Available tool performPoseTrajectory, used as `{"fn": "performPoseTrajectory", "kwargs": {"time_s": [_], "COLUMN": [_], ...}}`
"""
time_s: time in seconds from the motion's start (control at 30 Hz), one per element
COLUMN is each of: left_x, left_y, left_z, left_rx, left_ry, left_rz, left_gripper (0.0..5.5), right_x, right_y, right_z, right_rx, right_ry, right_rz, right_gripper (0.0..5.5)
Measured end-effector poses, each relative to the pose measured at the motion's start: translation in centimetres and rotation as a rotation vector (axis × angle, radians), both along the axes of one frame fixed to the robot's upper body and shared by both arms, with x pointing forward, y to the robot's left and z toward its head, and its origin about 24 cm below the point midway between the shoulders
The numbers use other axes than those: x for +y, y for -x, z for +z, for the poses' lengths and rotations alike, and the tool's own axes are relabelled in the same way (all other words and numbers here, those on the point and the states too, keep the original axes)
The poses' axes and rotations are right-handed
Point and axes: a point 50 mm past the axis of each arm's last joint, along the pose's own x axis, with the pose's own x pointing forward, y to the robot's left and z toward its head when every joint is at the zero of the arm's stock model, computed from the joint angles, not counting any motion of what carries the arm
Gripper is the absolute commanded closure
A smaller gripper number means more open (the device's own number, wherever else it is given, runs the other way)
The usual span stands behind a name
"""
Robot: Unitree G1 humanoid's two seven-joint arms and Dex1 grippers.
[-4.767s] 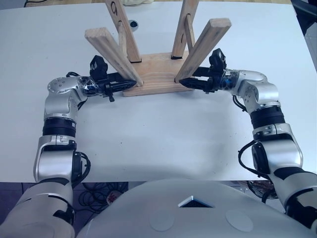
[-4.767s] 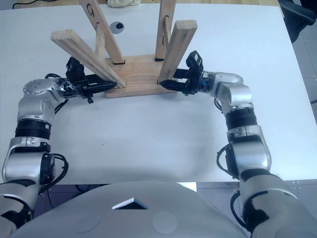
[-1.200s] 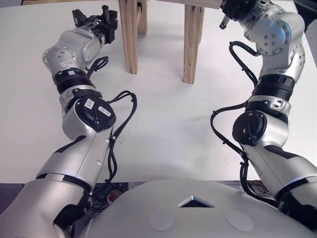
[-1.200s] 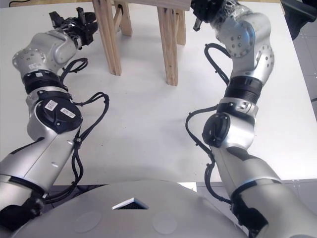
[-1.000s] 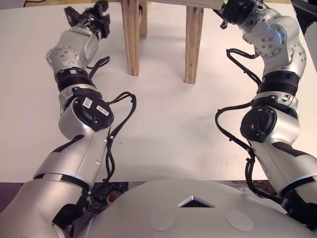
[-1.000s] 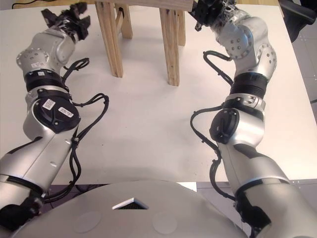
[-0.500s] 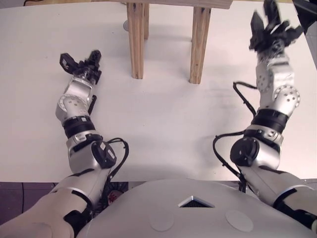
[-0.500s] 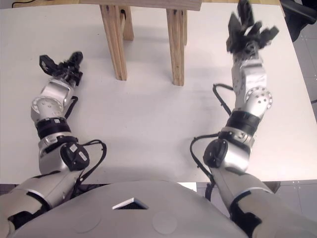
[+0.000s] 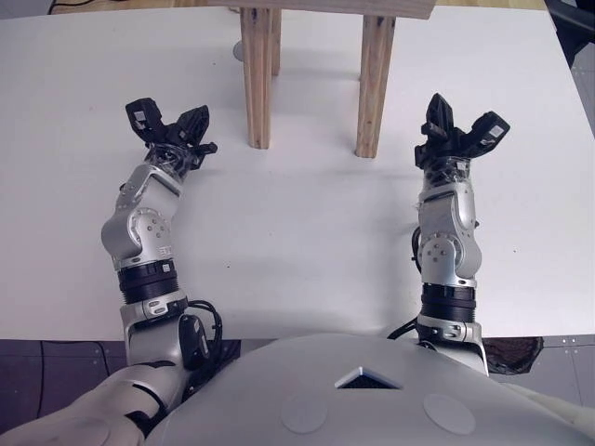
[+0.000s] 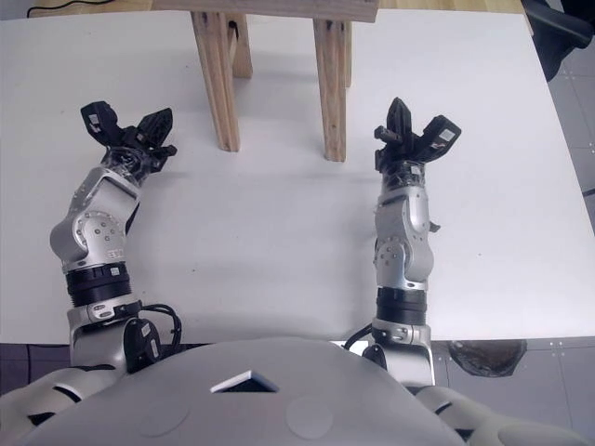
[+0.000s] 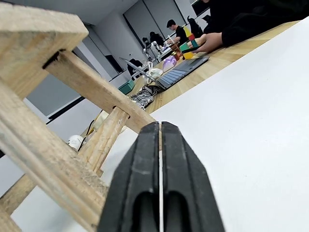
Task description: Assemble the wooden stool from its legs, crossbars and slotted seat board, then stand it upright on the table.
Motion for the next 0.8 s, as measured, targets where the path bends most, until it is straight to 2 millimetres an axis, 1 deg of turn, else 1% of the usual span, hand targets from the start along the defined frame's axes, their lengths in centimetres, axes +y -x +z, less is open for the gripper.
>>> {"fn": "performPoseTrajectory", "kwargs": {"time_s": [0.1,0.13,0.2,0.3,0.37,0.4,0.47,0.5,0.53,0.63,0.7,0.8], "left_x": [-0.3,-0.6,-1.5,-2.1,-2.4,-2.6,-3.2,-3.5,-3.6,-3.8,-3.9,-5.3], "left_y": [-0.3,-0.4,-0.3,0.3,0.4,0.2,-0.7,-1.4,-1.9,-2.7,-3.0,-3.3], "left_z": [-0.6,-0.9,-2.4,-4.3,-5.1,-5.2,-5.1,-4.9,-4.7,-5.0,-5.1,-5.1], "left_rx": [-0.021,-0.027,0.009,0.047,0.069,0.060,0.066,0.088,0.101,0.098,0.073,0.040], "left_ry": [0.003,0.001,0.000,-0.037,-0.023,-0.021,-0.013,-0.011,-0.012,0.015,0.036,0.030], "left_rz": [0.054,0.076,0.134,0.183,0.238,0.262,0.304,0.323,0.334,0.342,0.361,0.321], "left_gripper": [5.47,5.47,5.47,5.47,5.47,5.47,5.47,5.47,5.47,5.47,5.47,5.47], "right_x": [0.4,0.6,0.5,-0.6,-1.9,-2.7,-4.3,-4.9,-5.1,-5.1,-4.6,-4.1], "right_y": [-1.2,-1.7,-2.5,-3.0,-3.4,-3.7,-4.2,-4.5,-4.8,-5.1,-5.0,-5.0], "right_z": [0.4,0.6,1.0,0.7,-0.2,-0.7,-1.3,-1.4,-1.5,-1.1,-1.0,-0.9], "right_rx": [-0.006,-0.011,-0.008,0.037,0.140,0.200,0.295,0.340,0.372,0.367,0.364,0.356], "right_ry": [0.009,0.024,0.075,0.135,0.240,0.283,0.316,0.328,0.320,0.395,0.418,0.435], "right_rz": [0.028,0.054,0.108,0.105,0.040,0.001,-0.093,-0.092,-0.082,-0.023,0.008,0.022], "right_gripper": [5.50,5.50,5.50,5.50,5.50,5.50,5.50,5.50,5.50,5.50,5.50,5.50]}}
